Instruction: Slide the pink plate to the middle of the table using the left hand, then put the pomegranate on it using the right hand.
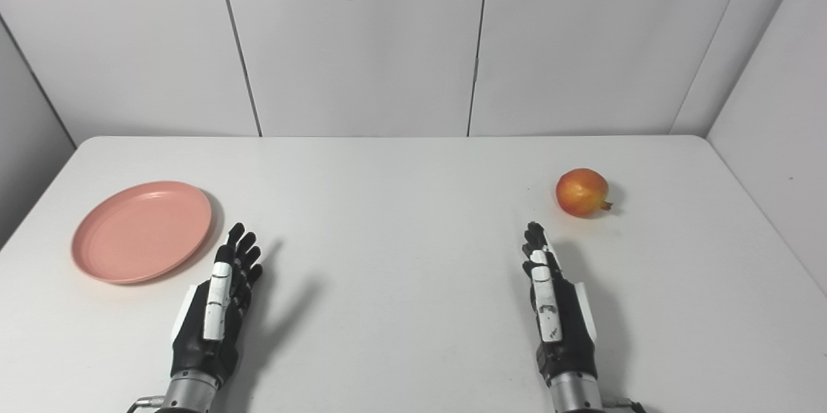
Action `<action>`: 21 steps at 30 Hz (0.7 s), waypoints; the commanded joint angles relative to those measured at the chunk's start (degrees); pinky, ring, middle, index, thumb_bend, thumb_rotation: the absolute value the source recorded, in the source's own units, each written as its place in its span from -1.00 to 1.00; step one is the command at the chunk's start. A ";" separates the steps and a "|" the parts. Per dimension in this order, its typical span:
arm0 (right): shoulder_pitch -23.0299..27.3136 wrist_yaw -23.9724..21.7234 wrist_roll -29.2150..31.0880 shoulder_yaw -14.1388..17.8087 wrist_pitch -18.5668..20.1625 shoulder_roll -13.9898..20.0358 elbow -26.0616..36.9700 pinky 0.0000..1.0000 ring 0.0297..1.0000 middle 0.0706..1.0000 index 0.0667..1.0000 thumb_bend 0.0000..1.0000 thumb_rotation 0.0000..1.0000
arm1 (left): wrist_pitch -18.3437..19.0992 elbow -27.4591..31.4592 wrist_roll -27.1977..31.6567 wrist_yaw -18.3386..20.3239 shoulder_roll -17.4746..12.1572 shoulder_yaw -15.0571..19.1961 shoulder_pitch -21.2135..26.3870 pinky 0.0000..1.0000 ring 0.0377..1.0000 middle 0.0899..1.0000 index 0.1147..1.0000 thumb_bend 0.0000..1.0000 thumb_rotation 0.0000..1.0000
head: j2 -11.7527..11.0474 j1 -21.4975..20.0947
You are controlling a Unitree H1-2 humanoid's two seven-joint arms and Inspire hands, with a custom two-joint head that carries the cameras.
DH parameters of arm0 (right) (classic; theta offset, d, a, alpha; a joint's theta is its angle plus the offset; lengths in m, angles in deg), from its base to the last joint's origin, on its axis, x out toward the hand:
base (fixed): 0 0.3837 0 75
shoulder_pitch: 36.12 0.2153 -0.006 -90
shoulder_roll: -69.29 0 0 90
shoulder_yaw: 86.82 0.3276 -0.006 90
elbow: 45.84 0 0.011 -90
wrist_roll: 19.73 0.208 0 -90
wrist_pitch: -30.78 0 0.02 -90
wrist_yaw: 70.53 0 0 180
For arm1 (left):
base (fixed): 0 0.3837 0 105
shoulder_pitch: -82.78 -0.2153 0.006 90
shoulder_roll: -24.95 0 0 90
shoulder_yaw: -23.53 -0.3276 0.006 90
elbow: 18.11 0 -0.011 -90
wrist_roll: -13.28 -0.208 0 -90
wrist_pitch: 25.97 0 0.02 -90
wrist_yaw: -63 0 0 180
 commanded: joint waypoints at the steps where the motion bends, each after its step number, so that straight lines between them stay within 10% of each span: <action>1: 1.22 -0.18 0.13 0.03 -0.09 -0.06 1.99 1.00 0.96 0.93 0.90 0.24 1.00 | -1.70 1.07 -0.13 0.27 -1.40 0.13 -2.62 1.00 1.00 1.00 1.00 0.38 1.00 | 0.04 0.05; 21: 1.47 -3.49 5.25 3.19 -3.71 4.04 -3.13 1.00 0.98 0.94 0.88 0.21 1.00 | -4.72 -2.35 -3.59 -3.18 2.65 -3.61 -2.39 1.00 1.00 1.00 1.00 0.36 1.00 | -5.69 11.88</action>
